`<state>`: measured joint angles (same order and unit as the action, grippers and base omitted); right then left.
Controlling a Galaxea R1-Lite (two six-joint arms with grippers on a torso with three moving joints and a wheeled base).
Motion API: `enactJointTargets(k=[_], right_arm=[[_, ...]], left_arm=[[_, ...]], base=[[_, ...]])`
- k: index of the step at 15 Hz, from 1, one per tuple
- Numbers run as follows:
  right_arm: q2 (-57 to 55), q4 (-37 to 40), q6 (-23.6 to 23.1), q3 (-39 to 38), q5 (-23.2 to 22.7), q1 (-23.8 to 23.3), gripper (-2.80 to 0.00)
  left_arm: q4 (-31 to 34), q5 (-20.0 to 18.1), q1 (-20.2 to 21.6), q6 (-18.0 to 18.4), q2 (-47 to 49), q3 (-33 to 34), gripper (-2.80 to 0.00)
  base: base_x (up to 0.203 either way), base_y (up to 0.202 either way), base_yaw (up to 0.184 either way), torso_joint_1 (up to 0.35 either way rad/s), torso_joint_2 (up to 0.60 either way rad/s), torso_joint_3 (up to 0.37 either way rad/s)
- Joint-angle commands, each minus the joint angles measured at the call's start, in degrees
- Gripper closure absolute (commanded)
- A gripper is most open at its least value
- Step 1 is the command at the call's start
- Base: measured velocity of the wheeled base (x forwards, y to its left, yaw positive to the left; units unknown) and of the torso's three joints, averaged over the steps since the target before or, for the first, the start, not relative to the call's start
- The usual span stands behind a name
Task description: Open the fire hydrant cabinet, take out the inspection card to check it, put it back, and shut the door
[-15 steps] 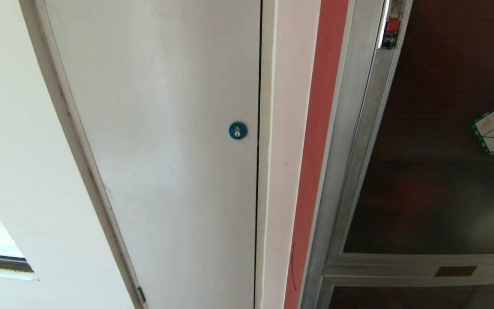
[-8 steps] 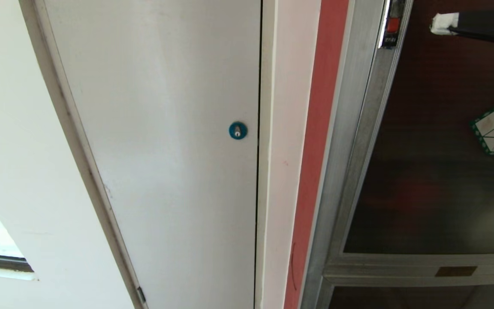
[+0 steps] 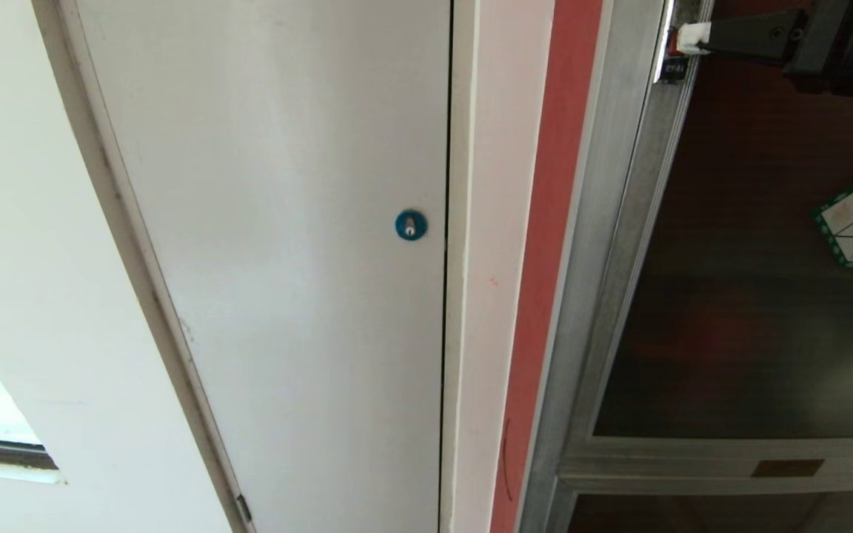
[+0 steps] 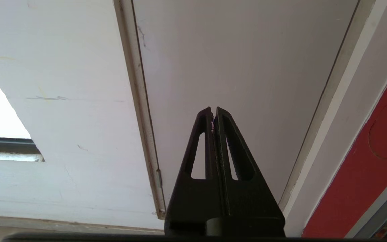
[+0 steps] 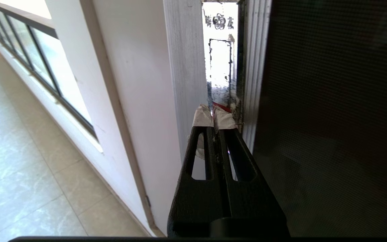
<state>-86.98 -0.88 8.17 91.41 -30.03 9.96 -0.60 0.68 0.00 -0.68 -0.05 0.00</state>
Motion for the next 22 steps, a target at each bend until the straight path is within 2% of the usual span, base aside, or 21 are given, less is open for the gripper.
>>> enactJointTargets(k=[1, 8, 16, 20, 21, 22], right_arm=[[-0.7, -0.1, 0.0, 0.2, 1.2, 0.1, 0.0], [-1.4, 0.0, -0.2, 0.0, 4.2, 0.1, 0.0], [1.1, 0.1, -0.1, -3.1, 4.2, 0.2, 0.0], [7.1, 0.3, 0.0, -6.6, 4.9, 6.2, 0.0], [8.2, 0.3, -0.2, -7.7, 7.8, 8.5, 0.0], [8.9, 0.2, -0.7, -8.7, 12.8, 10.9, 0.0]], left_arm=[[0.0, 0.0, 0.0, 0.0, 0.0, 0.0, 0.0], [0.0, 0.0, 0.0, 0.0, 0.0, 0.0, 0.0], [0.0, 0.0, 0.0, 0.0, 0.0, 0.0, 0.0], [0.0, 0.0, 0.0, 0.0, 0.0, 0.0, 0.0], [0.0, 0.0, 0.0, 0.0, 0.0, 0.0, 0.0], [0.0, 0.0, 0.0, 0.0, 0.0, 0.0, 0.0]], base=[[0.0, 0.0, 0.0, 0.0, 0.0, 0.0], [0.0, 0.0, 0.0, 0.0, 0.0, 0.0], [0.0, 0.0, 0.0, 0.0, 0.0, 0.0], [0.0, 0.0, 0.0, 0.0, 0.0, 0.0], [0.0, 0.0, 0.0, 0.0, 0.0, 0.0], [0.0, 0.0, 0.0, 0.0, 0.0, 0.0]])
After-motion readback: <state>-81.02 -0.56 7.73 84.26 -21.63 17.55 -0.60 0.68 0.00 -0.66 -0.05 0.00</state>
